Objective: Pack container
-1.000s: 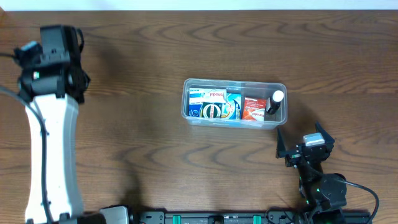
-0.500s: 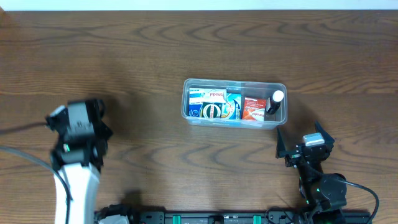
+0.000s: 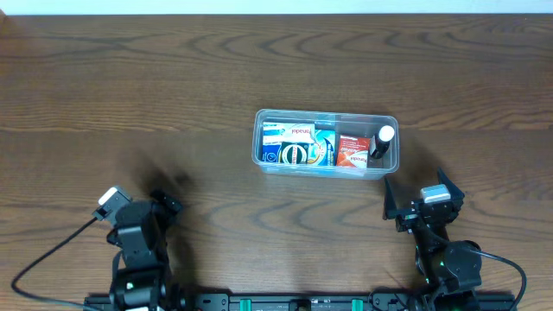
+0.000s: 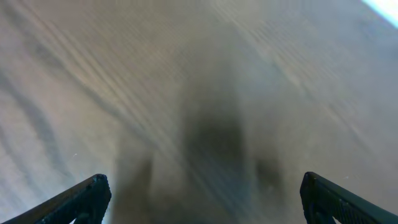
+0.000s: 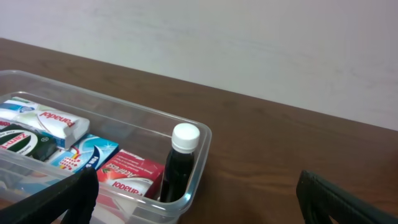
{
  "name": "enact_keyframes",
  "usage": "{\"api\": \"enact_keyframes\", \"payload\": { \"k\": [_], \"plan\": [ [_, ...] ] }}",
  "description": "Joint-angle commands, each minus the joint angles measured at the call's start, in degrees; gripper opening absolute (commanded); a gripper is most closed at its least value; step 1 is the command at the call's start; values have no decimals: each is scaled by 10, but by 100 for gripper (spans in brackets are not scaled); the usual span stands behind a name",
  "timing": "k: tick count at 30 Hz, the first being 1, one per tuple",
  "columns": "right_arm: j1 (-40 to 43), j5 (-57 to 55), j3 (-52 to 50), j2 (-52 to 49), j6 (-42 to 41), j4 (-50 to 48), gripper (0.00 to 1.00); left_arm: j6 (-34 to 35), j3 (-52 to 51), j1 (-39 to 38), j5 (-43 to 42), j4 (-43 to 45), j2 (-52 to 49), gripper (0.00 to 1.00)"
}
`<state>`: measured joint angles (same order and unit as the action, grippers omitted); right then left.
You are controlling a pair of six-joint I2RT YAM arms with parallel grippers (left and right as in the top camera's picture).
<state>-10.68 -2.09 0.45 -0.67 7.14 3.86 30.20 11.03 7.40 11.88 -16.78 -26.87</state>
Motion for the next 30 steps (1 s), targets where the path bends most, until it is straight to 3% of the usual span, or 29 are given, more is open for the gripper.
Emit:
{"api": "enact_keyframes", "payload": {
  "k": [1, 8, 17, 23, 30],
  "plan": [
    [7, 2, -1, 4, 2, 2, 99, -14, -27, -13, -12, 25, 42, 98],
    [7, 2, -1, 4, 2, 2, 99, -47, -61, -38, -12, 73, 85, 98],
    [7, 2, -1, 4, 2, 2, 99, -113, -69, -38, -12, 75, 137, 98],
    [7, 2, -1, 4, 2, 2, 99, -118, -70, -40, -17, 75, 147, 98],
    [6, 2, -1, 4, 2, 2, 99, -179, -85, -40, -86, 81, 179, 98]
  ]
}}
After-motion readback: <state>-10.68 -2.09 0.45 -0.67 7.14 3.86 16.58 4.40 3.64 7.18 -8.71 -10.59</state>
